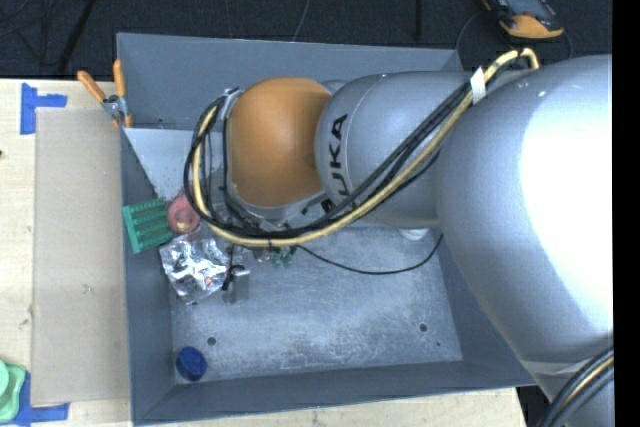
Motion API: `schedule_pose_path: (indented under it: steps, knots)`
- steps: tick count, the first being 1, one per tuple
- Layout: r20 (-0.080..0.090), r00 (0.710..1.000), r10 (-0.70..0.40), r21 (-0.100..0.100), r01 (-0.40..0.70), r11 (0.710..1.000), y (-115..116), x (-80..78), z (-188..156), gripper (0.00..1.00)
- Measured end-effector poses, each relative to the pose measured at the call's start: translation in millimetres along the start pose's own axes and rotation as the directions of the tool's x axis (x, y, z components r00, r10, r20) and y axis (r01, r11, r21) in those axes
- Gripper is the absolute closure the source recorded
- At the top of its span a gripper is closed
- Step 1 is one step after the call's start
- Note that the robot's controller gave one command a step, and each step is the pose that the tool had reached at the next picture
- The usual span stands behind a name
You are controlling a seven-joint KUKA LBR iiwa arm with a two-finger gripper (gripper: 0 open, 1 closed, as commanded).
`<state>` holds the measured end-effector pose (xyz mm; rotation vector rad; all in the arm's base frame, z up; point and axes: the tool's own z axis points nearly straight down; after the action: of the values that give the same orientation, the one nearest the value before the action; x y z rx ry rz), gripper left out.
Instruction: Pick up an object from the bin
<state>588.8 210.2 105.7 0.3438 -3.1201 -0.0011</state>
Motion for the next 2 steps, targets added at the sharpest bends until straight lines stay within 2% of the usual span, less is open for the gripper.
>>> schedule_pose_path:
  steps: [1, 2]
  knots:
    - [0.003, 0.992, -0.124, 0.001, 0.124, 0.992, -0.5, -10.9, 35.1, 0.00]
    - [0.002, 0.993, -0.120, 0.001, 0.120, 0.993, -1.7, -11.1, 34.1, 1.00]
